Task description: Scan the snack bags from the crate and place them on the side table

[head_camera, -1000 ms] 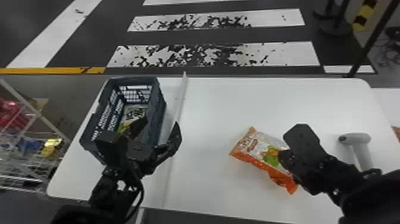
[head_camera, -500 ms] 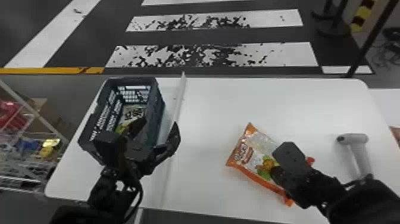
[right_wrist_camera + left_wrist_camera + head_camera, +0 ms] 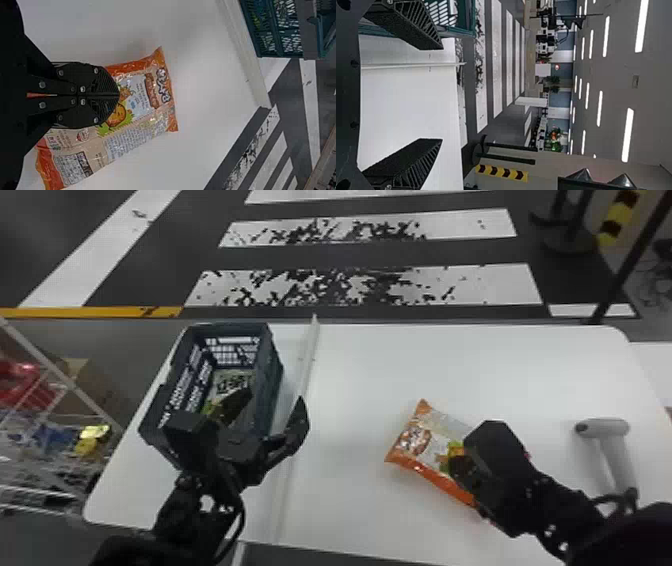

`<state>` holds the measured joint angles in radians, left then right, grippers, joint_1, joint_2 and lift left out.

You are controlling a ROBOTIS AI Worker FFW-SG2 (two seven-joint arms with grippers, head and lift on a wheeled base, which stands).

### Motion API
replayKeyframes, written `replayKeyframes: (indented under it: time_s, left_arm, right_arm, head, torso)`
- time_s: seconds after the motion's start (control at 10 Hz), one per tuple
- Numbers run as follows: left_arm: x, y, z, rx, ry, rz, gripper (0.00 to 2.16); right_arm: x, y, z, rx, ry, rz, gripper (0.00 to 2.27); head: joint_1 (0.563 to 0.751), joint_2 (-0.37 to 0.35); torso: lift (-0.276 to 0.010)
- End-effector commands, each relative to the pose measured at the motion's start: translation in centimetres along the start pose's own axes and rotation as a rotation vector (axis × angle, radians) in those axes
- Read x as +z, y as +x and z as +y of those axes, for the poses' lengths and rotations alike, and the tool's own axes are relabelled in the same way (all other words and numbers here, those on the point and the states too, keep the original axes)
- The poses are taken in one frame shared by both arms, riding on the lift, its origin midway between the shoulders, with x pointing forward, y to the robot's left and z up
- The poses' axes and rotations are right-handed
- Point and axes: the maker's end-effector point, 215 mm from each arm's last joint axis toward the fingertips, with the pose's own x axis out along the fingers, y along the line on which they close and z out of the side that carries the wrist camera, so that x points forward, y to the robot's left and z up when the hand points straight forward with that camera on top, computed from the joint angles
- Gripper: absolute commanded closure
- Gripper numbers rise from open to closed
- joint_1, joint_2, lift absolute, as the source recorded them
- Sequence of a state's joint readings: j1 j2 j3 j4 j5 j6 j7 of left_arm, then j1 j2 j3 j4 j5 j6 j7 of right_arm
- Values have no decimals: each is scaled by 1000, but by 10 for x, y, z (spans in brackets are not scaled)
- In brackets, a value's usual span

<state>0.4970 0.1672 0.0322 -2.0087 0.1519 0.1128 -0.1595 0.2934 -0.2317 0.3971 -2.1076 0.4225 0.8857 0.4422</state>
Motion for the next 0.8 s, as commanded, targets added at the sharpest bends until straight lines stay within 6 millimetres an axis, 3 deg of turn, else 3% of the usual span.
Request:
replayKeyframes:
  time_s: [0.0, 0.4, 0.7]
  left_arm:
    - [1, 0, 0, -1, 2, -2, 36]
    - [4, -1, 1, -1, 6, -6, 36]
    - [4, -3, 3, 4, 6, -4, 36]
  right_arm:
    - [17, -8, 16, 38, 4, -41, 2253]
    - [39, 14, 64, 138, -56, -93, 2253]
    - [37, 44, 82, 170, -106, -70, 2253]
  head:
    - [695, 172]
    - [695, 247]
    - [695, 291]
  torso:
    - [-50]
    - [-50]
    - [-50]
